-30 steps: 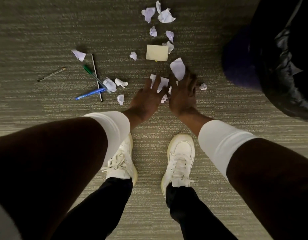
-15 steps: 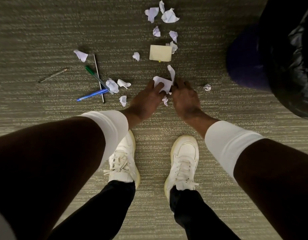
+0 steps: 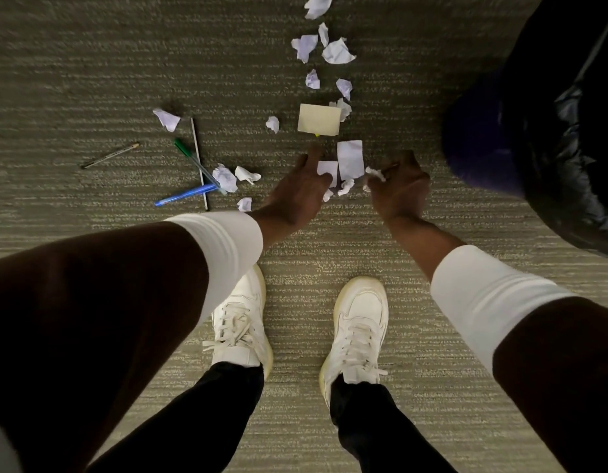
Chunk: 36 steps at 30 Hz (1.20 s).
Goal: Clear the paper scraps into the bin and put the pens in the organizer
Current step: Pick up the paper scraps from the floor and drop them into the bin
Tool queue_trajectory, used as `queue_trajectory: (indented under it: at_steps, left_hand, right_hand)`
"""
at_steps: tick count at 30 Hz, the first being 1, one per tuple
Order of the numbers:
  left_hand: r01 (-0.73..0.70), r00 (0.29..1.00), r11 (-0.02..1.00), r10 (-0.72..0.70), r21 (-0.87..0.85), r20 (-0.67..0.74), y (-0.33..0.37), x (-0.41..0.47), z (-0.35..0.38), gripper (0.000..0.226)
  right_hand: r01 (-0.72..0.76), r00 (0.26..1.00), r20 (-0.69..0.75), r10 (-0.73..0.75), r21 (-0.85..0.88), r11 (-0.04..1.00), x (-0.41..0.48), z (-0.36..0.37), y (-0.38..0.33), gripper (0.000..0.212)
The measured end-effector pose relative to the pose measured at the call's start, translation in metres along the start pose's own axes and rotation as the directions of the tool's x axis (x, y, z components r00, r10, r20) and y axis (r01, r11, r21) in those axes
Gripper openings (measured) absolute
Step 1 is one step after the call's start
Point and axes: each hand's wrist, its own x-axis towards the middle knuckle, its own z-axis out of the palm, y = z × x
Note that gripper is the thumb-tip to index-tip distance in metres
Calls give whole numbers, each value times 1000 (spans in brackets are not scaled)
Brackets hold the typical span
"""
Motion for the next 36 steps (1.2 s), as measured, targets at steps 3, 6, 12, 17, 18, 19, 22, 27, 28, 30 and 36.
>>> queue_trajectory:
  at_steps: [3, 6, 12, 17, 18, 19, 22, 27, 28, 30, 36]
  left_hand:
    - [52, 998, 998, -53, 18, 31, 7, 4, 3, 15]
    - [108, 994, 994, -109, 23, 4, 11, 7, 0, 20]
    - [100, 995, 994, -99, 45, -26, 11, 5, 4, 36]
    - [154, 988, 988, -154, 9, -20, 10, 1, 0, 43]
    - [161, 987, 987, -161, 9, -16, 8, -2, 1, 42]
    - [173, 985, 985, -173, -2, -21, 7, -4, 2, 41]
    - [251, 966, 965, -255, -82, -46, 4, -10, 6, 40]
    - [310, 944, 939, -322, -149, -66, 5, -16, 5, 37]
    - [309, 944, 938, -323, -158, -65, 5, -17, 4, 37]
    - [310, 943, 934, -326, -178, -67, 5, -19, 3, 37]
    - [318, 935, 920, -344, -231, -82, -4, -31, -3, 35]
  right_hand:
    - [-40, 997, 71, 37, 44, 998, 12, 2, -12, 38]
    - [-116, 986, 126, 105, 78, 990, 23, 12, -21, 41]
    - [-37, 978, 201, 46, -49, 998, 24, 34, -35, 77]
    - [88, 980, 180, -84, -14, 996, 15, 32, -20, 55]
    - [128, 975, 185, -126, -2, 992, 14, 29, -16, 51]
    - [170, 964, 204, -168, 4, 985, 12, 27, -12, 54]
    - [296, 912, 301, -278, -15, 955, 6, 22, -5, 86]
    - [358, 894, 322, -312, -94, 929, -1, 28, -17, 90]
    - [369, 894, 317, -317, -120, 922, -2, 31, -19, 87]
    - [345, 912, 282, -297, -137, 928, -2, 38, -25, 78]
    - [274, 949, 196, -246, -132, 953, -1, 52, -35, 60]
